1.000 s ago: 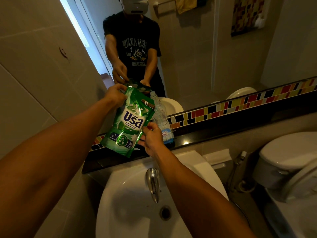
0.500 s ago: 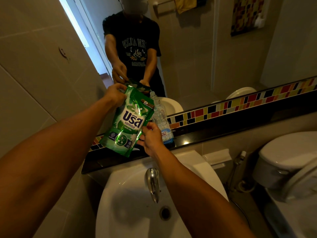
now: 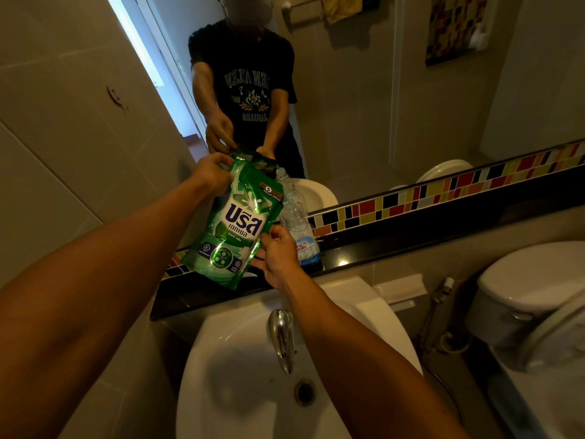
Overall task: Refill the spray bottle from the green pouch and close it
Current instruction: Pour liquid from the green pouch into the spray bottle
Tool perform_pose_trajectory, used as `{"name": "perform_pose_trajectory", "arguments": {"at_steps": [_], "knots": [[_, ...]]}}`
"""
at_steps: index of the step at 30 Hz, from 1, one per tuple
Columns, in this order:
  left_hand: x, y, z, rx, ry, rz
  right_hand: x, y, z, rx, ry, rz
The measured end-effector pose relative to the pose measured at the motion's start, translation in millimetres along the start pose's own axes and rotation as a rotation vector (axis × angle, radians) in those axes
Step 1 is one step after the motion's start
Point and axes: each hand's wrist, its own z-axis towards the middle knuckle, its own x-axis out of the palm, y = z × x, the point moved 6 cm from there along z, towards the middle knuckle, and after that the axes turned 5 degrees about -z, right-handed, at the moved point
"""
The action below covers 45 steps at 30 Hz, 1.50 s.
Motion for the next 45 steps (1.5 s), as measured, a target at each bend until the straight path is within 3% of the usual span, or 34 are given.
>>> {"name": "perform_pose_trajectory", "arguments": {"at_steps": [45], "knots": [[-3,-18,-7,0.007,0.007,0.082,8,3,-9,-0.006,0.019,0.061]]}}
